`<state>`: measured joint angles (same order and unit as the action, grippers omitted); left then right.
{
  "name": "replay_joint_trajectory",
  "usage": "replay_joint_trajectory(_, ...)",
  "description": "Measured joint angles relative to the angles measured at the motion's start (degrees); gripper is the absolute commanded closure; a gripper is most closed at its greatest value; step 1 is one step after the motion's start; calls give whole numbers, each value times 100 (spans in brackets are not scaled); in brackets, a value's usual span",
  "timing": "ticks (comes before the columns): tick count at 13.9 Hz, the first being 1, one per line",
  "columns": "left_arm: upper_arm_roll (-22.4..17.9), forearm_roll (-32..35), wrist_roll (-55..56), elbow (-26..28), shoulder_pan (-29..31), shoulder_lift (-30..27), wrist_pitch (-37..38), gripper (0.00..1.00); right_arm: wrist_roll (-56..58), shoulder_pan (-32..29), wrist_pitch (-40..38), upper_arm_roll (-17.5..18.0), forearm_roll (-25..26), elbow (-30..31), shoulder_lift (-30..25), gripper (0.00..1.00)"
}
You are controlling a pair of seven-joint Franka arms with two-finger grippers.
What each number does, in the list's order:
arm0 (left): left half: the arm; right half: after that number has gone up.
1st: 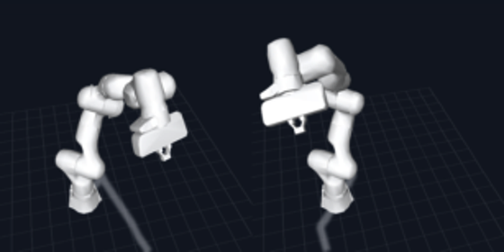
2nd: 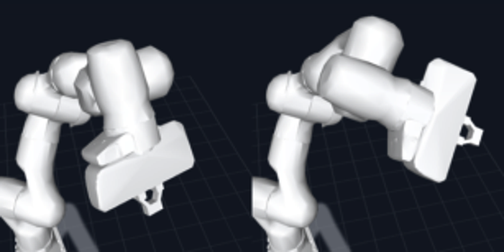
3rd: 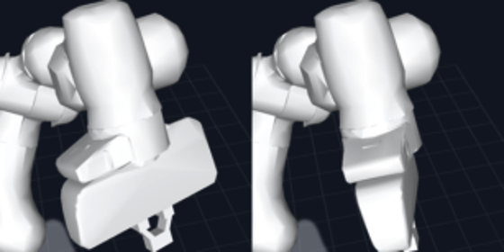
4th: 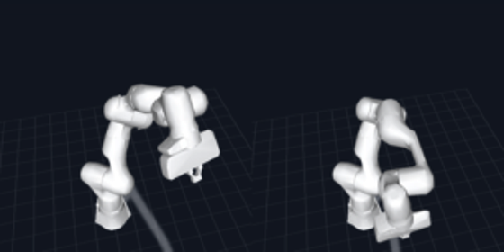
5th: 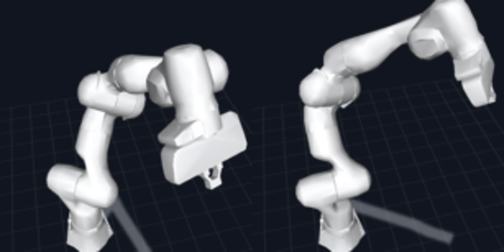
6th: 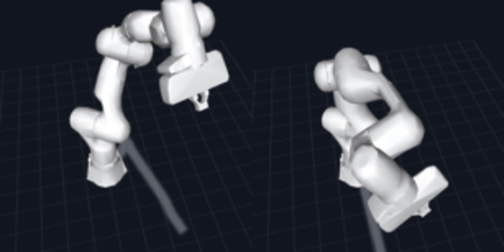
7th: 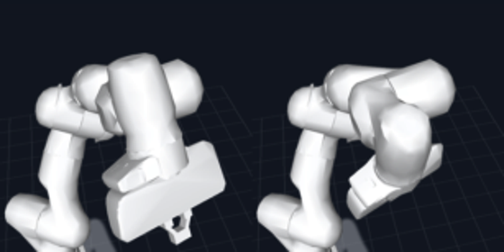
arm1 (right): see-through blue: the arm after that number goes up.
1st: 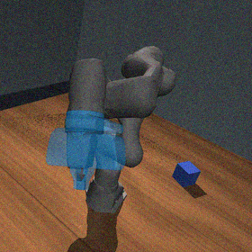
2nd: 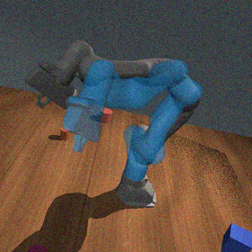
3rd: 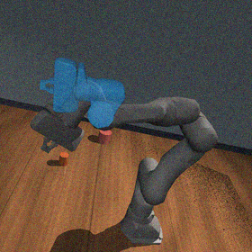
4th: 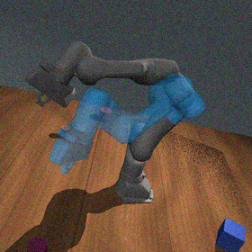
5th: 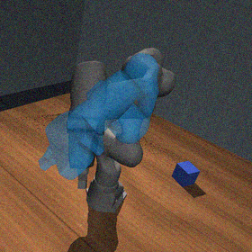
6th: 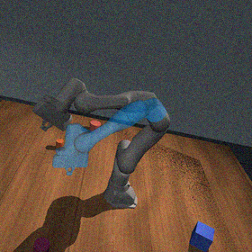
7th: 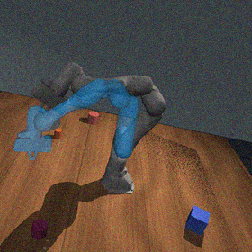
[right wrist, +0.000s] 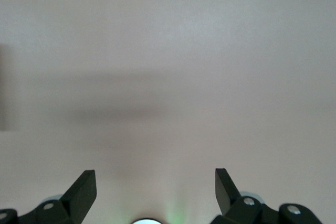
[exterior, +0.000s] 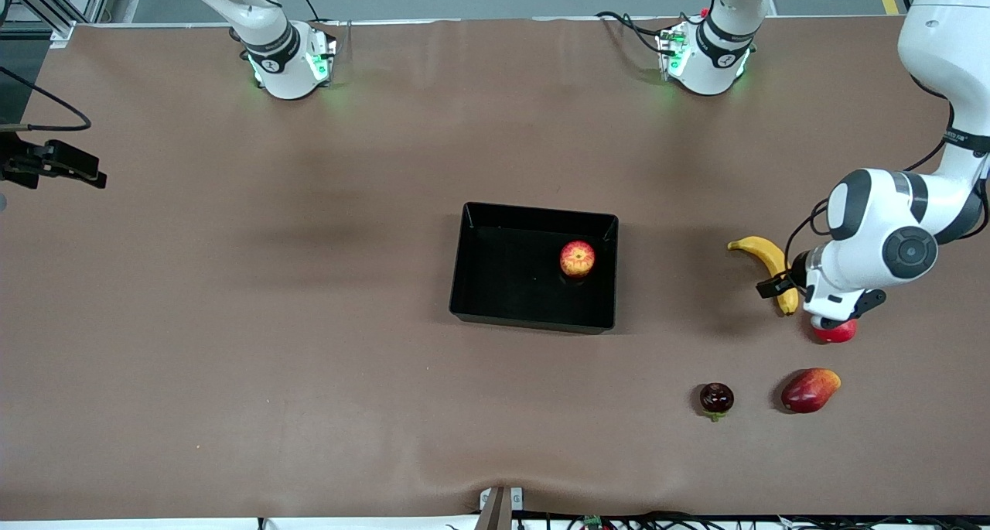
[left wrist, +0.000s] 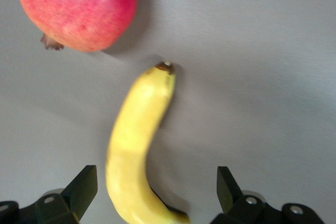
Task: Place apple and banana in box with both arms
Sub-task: 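Grasp the yellow banana by its stem end with the left gripper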
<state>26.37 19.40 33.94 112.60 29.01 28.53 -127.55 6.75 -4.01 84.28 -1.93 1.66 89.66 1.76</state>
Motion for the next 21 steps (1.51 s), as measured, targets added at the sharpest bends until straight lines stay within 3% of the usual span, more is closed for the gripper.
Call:
replay_joint_trajectory(4, 0, 232, -271, 225, 125, 4, -176, 0, 48, 0, -180, -20, -44, 127, -58, 0)
replay_joint_trajectory(5, -1, 350, -278, 258, 168, 11, -188, 11, 49, 1, -180, -18, -99, 141, -61, 0)
replay_joint_trajectory(6, -1, 453, -298, 301, 218, 20, -221, 28, 50, 1, -180, -15, -155, 166, -61, 0)
replay_joint_trajectory(7, -2, 511, -333, 355, 259, 30, -299, 34, 51, 2, -179, -14, -181, 194, -61, 0)
replay_joint_trajectory(9, -2, 533, -362, 469, 290, 60, -464, 34, 51, 2, -147, -13, -205, 267, -61, 0)
replay_joint_trajectory(10, -4, 533, -362, 514, 296, 94, -538, 41, 51, 2, -111, -13, -210, 297, -61, 0)
replay_joint_trajectory(12, -6, 538, -364, 538, 372, 185, -625, 95, 51, 3, 25, -13, -215, 315, -61, 0)
replay_joint_trajectory(13, -6, 541, -366, 538, 411, 210, -649, 100, 53, 3, 121, -13, -216, 315, -61, 0)
replay_joint_trajectory(17, 159, 549, -371, 454, 448, 84, -656, 100, 65, 3, 373, -13, -212, 318, -61, 0)
replay_joint_trajectory(19, 524, 477, -345, 347, 461, -151, -299, 100, 68, 3, 392, -19, -208, 323, -59, 0)
replay_joint_trajectory(21, 1040, -9, -288, 80, 459, -409, 338, 100, 68, 2, 390, -31, -206, 351, -41, 0)
